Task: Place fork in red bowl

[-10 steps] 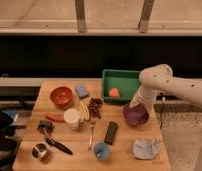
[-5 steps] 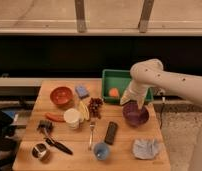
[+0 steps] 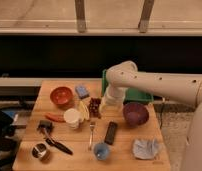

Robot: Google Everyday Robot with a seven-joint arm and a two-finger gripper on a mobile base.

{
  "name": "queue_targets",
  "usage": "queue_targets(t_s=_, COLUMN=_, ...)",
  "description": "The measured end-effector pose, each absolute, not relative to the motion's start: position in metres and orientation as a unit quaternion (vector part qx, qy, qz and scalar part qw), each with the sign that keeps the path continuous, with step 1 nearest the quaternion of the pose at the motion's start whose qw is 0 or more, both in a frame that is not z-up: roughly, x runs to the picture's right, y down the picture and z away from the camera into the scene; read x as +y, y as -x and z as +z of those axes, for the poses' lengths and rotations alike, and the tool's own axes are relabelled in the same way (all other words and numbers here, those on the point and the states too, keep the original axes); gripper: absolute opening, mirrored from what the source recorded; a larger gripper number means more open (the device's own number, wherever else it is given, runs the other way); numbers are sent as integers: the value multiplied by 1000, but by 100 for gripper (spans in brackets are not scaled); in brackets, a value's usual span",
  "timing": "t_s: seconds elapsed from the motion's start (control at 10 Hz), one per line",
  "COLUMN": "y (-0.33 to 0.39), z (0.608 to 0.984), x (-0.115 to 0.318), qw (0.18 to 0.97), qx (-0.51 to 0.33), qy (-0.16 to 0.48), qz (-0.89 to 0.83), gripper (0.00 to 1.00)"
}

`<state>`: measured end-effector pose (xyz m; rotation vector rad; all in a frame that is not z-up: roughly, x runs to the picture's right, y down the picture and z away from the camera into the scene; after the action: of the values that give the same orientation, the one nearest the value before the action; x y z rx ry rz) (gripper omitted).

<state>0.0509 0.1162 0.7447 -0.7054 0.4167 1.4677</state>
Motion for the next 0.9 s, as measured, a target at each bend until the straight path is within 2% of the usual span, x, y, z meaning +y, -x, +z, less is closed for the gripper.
queue_targets(t_s=0.2, y=-28, z=733, x=129, qw=692, qx=171, qy=336, qz=615, gripper=65)
queue_targets(t_s=0.6, y=-27, z=733, x=130, qw=694, qx=170, qy=336, qz=614, gripper=65)
queue_targets(t_s=0.9, y=-6, z=748, x=144, qw=699, qx=178, qy=357, qz=593, gripper=65)
